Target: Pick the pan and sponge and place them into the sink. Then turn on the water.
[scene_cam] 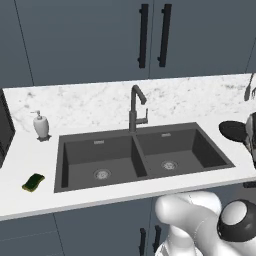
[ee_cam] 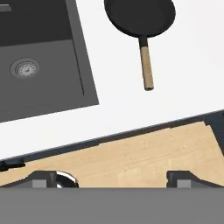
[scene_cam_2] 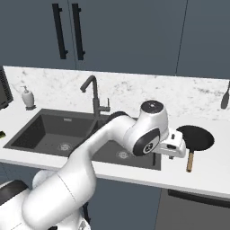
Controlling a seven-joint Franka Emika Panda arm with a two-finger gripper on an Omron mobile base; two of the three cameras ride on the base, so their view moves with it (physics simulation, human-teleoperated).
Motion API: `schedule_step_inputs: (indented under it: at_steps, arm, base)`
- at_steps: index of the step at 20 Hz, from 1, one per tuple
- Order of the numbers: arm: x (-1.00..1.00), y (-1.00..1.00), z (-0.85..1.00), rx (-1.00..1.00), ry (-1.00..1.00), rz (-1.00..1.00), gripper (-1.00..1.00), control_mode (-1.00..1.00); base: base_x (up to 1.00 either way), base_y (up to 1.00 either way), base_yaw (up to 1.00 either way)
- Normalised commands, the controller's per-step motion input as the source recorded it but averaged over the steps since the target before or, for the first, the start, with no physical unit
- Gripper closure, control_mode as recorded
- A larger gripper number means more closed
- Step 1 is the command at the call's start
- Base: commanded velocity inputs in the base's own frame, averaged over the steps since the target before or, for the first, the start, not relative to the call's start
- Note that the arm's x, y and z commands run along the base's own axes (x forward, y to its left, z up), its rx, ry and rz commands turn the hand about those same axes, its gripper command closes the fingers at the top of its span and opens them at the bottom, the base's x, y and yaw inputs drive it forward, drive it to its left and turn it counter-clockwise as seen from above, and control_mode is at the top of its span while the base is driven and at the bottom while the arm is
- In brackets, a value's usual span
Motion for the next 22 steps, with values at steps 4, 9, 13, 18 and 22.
schedule_step_inputs:
  at_steps: [4, 9, 13, 18, 22]
  arm:
    - [0.01, -0.90, -0.24, 0.11, 0.00, -0.05, -1.00, -1.00]
    - [0.23, -0.57, -0.05, 0.11, 0.07, 0.00, -1.00, -1.00]
    - [0.49, -0.36, -0.10, 0.08, 0.08, 0.02, -1.00, -1.00]
    - [0.68, -0.34, -0.39, 0.06, 0.00, 0.10, -1.00, -1.00]
    - [0.59, -0.29, -0.46, 0.08, 0.00, 0.14, -1.00, -1.00]
  base:
    - [0.00, 0.00, 0.00]
    - [0.00, 0.00, 0.00]
    - [0.00, 0.00, 0.00]
    - [0.00, 0.00, 0.00]
    - [0.00, 0.00, 0.00]
